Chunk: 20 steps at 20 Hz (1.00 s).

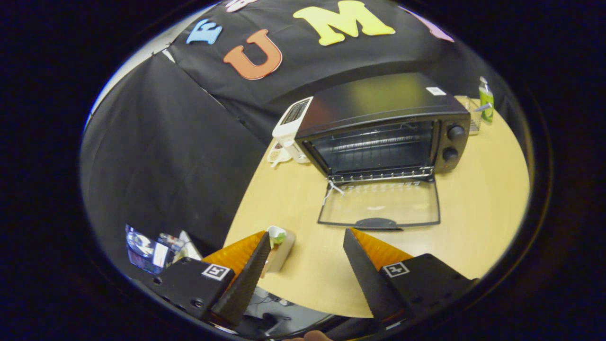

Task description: Open the toaster oven, put the food inside, and close the toaster oven door.

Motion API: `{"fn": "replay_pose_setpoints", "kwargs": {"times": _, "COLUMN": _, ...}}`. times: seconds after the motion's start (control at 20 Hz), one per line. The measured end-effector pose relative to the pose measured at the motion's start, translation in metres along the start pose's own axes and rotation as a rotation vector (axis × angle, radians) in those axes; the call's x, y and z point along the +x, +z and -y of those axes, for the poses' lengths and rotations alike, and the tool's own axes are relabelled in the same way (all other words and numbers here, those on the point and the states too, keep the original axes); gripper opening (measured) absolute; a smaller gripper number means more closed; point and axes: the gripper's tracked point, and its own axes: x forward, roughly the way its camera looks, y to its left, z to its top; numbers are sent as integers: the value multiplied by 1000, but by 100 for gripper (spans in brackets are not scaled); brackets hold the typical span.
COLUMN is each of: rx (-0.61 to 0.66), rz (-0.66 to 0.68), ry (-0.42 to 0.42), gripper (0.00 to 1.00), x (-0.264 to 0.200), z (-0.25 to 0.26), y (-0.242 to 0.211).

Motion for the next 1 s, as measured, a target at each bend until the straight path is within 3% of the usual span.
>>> {"fn": "replay_pose_setpoints", "kwargs": {"times": 0.2, "rx": 69, "rz": -139, "ry": 97, "gripper": 100, "x": 19, "z": -36, "y": -31}}
{"fn": "replay_pose_setpoints", "kwargs": {"times": 0.55, "rx": 159, "rz": -296, "ry": 153, "gripper": 91, "x": 77, "z": -74, "y": -80}}
{"fn": "replay_pose_setpoints", "kwargs": {"times": 0.75, "rx": 160, "rz": -346, "ry": 86, "gripper": 83, "x": 105, "z": -67, "y": -99}}
{"fn": "replay_pose_setpoints", "kwargs": {"times": 0.95, "rx": 165, "rz": -361, "ry": 56, "gripper": 67, "x": 119, "z": -63, "y": -104}}
{"fn": "replay_pose_setpoints", "kwargs": {"times": 1.0, "rx": 172, "rz": -359, "ry": 59, "gripper": 60, "x": 118, "z": -66, "y": -104}}
